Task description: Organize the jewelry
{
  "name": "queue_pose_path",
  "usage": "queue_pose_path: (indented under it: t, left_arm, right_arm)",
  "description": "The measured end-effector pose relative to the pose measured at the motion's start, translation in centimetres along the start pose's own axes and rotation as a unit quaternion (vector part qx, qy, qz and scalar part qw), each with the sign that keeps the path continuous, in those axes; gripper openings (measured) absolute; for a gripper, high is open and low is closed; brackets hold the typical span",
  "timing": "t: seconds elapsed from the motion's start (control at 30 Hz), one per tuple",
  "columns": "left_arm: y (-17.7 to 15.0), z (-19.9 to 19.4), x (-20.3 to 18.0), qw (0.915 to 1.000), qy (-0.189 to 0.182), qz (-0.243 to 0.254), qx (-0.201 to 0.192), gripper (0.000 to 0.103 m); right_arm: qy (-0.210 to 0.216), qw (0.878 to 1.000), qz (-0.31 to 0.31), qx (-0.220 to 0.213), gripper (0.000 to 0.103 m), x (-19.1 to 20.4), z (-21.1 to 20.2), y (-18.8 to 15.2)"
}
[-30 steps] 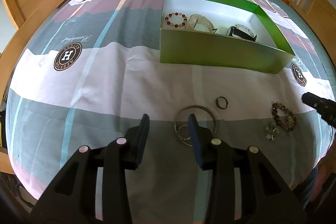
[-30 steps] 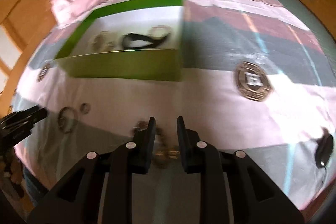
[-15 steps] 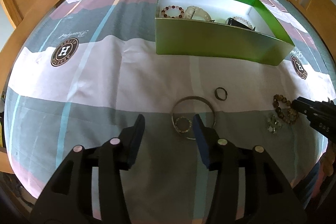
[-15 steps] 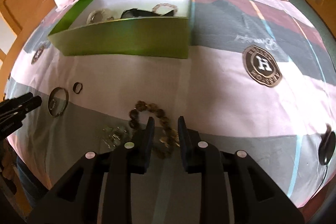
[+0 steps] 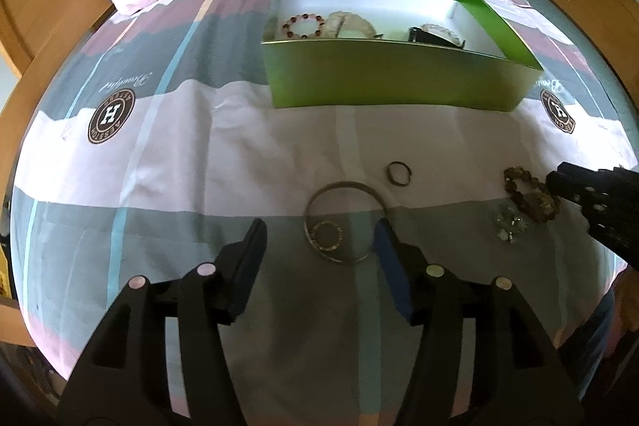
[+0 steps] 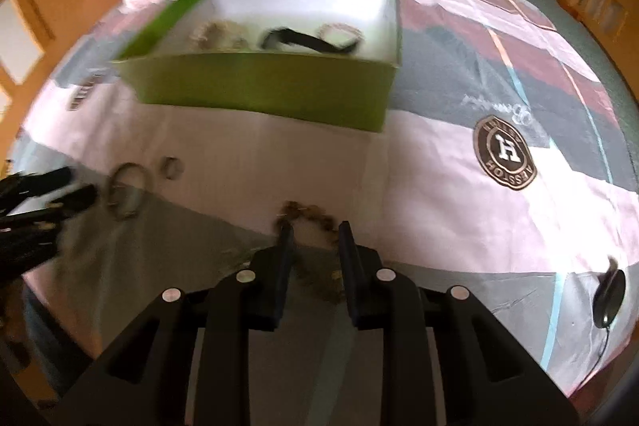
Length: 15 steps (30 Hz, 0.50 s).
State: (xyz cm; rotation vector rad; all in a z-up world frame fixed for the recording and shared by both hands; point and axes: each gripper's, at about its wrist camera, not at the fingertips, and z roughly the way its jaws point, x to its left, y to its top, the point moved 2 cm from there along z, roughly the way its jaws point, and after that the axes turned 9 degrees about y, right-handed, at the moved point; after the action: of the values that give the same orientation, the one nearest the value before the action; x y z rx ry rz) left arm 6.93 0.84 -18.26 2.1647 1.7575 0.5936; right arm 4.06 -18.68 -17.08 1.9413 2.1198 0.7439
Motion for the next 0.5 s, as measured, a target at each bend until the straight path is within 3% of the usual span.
queue_pose_path:
  t: [0.07, 0.23, 0.5]
  left_arm:
    - [-0.1, 0.2, -0.4, 1.0, 0.001, 0.002, 0.003, 0.059]
    - [-0.4, 0.9, -0.9, 0.9999, 0.005, 0.008, 0.011, 0.065]
    - [0.8, 2.7, -0.1, 0.9996, -0.013, -0.01, 0.023, 0.064]
  right_arm:
    - [0.01, 1.0, -0.021, 0.008, 0.039, 1.5, 0.4, -0.4]
    - [0.014, 0.999, -0.028, 0.035, 0.04, 3.1, 2.9, -1.4]
    - [0.002, 0.999, -0.031, 0.044, 0.04, 3.7, 4.8, -1.1]
